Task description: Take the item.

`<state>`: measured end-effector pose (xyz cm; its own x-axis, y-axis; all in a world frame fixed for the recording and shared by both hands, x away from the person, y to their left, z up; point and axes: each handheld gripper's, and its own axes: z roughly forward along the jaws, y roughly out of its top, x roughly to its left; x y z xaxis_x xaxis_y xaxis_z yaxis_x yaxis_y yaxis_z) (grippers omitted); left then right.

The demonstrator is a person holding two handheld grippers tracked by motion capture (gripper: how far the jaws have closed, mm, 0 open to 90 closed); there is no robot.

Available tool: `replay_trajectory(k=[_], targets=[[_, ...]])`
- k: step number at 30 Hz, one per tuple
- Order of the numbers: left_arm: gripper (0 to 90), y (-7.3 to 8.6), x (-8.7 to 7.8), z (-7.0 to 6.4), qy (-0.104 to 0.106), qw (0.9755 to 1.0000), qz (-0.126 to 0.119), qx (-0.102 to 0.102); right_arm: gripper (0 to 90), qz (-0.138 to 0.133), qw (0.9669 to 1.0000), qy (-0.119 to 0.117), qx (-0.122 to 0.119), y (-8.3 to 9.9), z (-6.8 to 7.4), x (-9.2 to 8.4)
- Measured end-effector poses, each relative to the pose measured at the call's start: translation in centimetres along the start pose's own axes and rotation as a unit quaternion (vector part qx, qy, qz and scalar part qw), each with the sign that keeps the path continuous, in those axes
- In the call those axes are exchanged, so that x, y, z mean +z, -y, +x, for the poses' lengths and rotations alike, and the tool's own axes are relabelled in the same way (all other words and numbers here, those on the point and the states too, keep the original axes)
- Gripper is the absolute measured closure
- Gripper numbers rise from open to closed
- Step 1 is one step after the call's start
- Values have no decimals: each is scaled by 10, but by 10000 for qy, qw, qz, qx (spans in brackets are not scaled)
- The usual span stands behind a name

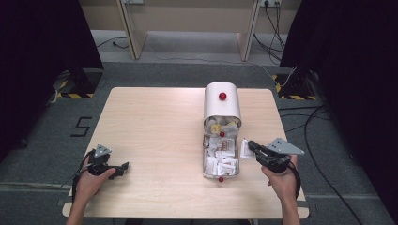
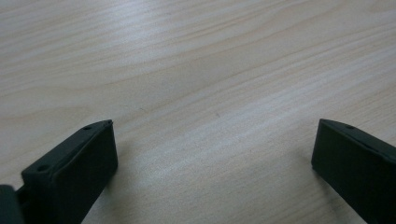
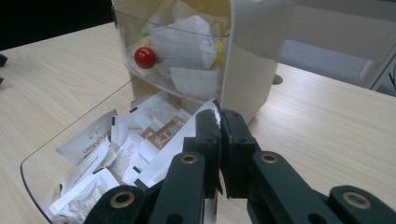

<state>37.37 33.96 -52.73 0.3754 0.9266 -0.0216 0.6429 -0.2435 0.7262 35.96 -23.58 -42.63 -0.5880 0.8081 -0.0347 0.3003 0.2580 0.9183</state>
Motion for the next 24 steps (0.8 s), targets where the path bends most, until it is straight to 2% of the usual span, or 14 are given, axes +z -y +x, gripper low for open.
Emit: replay_trajectory(k=[24], targets=[[0, 0, 0, 0, 0, 10000, 1, 1, 869, 40, 9993, 284, 232, 12, -22, -3]])
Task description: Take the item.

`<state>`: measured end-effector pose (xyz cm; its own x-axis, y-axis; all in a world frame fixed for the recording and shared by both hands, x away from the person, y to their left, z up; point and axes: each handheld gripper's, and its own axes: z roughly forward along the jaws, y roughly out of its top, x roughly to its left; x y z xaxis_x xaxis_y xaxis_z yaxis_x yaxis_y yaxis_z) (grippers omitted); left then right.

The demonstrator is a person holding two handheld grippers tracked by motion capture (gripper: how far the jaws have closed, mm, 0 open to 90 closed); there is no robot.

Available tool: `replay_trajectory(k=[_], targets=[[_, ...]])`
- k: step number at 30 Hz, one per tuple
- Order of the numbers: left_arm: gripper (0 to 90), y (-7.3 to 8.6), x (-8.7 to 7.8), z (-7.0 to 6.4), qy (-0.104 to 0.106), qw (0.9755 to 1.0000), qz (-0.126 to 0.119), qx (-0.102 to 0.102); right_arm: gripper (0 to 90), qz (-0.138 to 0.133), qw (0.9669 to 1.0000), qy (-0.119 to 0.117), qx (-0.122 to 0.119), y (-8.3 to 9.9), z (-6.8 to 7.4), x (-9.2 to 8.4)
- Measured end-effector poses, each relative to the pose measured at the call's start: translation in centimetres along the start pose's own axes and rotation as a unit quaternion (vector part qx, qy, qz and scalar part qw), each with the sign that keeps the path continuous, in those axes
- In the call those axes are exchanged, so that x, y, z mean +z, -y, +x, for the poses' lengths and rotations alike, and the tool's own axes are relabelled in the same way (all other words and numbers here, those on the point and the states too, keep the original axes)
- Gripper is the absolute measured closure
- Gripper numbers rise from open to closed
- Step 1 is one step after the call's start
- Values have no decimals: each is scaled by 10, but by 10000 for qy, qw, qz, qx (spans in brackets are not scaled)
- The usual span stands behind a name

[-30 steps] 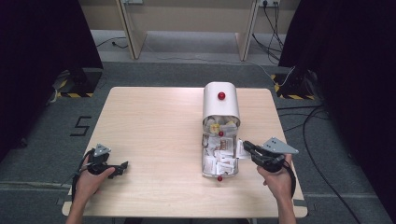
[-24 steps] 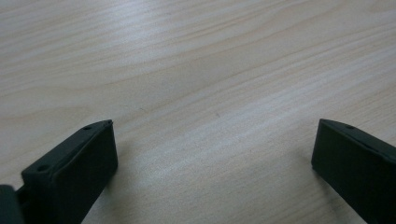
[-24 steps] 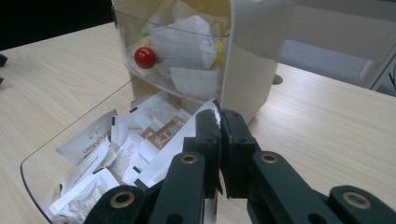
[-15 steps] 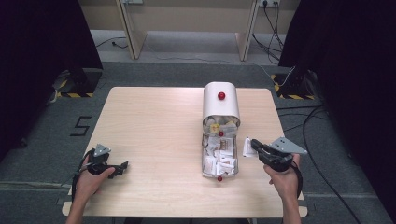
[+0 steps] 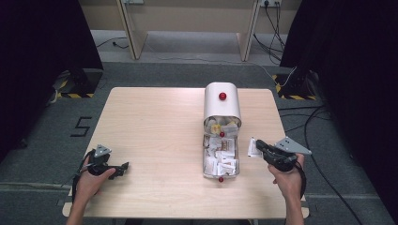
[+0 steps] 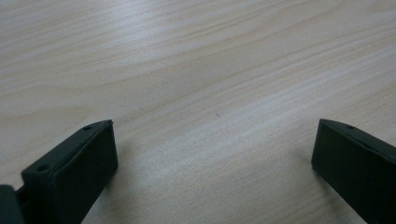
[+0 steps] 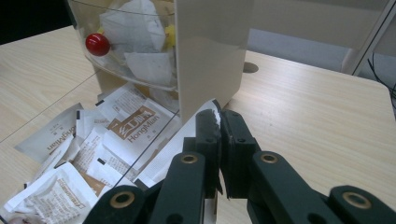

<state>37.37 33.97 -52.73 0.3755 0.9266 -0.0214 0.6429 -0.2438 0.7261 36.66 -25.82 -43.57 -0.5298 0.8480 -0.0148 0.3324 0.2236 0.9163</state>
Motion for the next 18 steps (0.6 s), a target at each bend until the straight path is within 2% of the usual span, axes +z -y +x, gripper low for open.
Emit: replay_trajectory(k=[18], targets=[[0, 0, 0, 0, -1, 10000, 0, 0, 868, 102, 9998, 88, 131, 9, -10, 6]])
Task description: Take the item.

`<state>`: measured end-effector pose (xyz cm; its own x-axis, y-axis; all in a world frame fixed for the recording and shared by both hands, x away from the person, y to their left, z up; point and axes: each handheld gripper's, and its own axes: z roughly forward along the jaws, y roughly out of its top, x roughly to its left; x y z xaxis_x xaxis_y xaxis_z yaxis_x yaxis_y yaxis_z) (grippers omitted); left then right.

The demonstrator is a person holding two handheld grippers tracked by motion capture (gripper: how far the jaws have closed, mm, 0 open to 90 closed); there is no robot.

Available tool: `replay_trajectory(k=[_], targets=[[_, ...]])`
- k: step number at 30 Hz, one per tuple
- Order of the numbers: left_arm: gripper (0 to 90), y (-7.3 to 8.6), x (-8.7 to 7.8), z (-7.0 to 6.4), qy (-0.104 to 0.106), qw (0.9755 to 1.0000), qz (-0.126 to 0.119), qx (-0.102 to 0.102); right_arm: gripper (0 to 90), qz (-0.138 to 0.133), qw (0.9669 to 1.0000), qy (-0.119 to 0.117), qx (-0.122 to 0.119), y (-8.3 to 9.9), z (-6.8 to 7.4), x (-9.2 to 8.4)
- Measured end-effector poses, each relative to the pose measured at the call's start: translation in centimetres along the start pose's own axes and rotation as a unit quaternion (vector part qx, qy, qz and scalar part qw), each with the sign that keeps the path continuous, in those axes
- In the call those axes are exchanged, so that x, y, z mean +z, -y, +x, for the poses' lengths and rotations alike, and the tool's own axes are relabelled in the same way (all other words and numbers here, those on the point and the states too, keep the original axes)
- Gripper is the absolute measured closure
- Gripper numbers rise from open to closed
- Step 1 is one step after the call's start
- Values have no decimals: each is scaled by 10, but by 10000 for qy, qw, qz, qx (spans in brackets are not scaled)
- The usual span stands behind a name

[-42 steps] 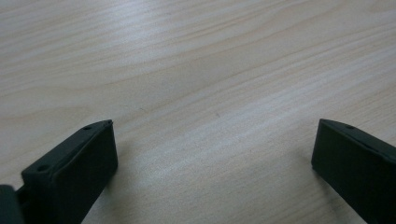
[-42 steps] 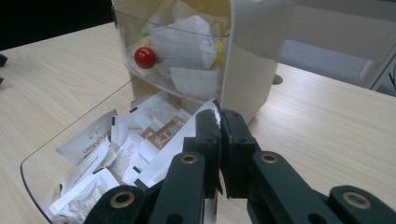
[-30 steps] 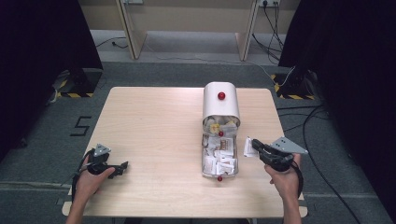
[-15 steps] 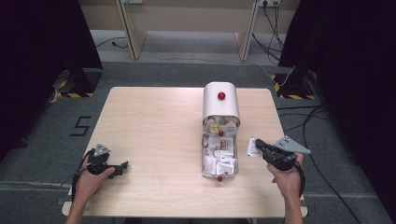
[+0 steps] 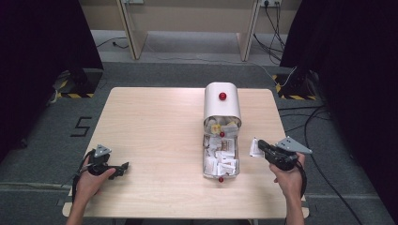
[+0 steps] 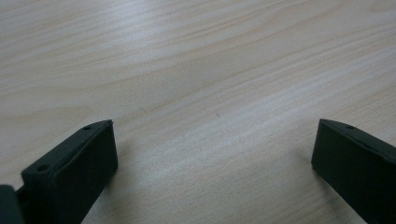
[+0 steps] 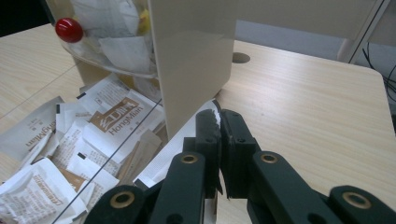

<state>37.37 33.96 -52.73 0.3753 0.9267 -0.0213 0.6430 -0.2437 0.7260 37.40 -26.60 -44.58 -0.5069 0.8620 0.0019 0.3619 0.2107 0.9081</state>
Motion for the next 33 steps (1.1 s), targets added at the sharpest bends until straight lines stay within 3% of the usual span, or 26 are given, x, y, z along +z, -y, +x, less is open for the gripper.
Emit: replay_trajectory(k=[19, 33], targets=[[0, 0, 0, 0, -4, 10000, -3, -2, 869, 146, 9998, 86, 115, 7, -13, 14], [0, 0, 0, 0, 0, 10000, 0, -1, 869, 294, 9990, 290, 183, 15, -24, 23]])
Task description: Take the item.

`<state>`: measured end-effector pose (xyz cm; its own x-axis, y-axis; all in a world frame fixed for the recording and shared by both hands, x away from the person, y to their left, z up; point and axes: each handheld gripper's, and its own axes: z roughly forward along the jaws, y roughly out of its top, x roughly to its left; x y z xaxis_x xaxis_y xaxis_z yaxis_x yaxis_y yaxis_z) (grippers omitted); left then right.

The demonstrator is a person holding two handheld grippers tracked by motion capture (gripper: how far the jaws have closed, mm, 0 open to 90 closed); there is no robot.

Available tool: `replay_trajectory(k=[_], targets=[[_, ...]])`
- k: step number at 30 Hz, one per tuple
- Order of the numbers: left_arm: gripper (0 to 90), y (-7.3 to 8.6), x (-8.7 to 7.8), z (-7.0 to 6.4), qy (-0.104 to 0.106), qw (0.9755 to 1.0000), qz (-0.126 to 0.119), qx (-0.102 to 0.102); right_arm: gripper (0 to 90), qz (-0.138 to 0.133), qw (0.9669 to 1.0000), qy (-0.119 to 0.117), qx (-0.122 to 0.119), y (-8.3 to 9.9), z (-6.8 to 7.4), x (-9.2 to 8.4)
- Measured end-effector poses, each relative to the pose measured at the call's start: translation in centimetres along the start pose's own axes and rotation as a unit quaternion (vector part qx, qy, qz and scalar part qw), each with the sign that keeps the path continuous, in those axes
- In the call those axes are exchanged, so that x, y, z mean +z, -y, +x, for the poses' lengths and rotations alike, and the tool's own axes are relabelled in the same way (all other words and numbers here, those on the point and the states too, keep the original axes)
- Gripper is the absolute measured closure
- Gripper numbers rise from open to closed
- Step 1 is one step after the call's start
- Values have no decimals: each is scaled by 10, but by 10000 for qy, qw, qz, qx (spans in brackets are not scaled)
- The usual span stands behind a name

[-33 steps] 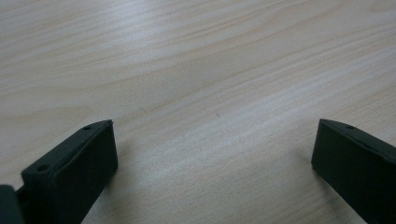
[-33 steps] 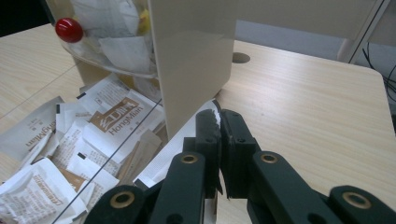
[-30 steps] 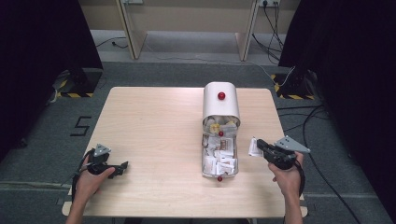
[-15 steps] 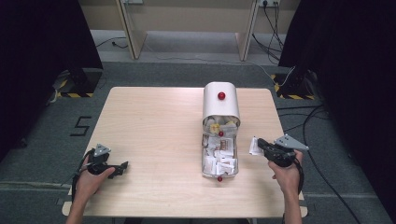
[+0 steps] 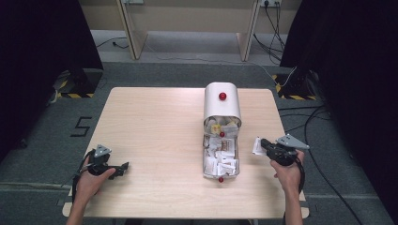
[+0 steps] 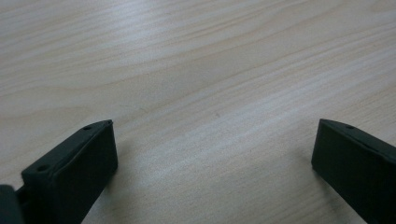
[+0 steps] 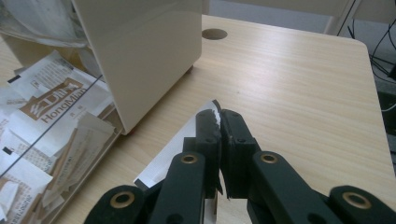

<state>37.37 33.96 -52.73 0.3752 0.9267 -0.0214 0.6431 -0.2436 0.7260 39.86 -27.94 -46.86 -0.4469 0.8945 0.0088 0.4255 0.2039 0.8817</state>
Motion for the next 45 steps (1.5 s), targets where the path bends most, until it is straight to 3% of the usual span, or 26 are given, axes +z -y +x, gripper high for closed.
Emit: replay_trajectory(k=[24, 45], targets=[[0, 0, 0, 0, 0, 10000, 0, 0, 867, 253, 9996, -9, 84, 11, -2, 17], [0, 0, 0, 0, 4, 10000, 0, 3, 861, 497, 9988, 12, -11, 19, 0, 26]])
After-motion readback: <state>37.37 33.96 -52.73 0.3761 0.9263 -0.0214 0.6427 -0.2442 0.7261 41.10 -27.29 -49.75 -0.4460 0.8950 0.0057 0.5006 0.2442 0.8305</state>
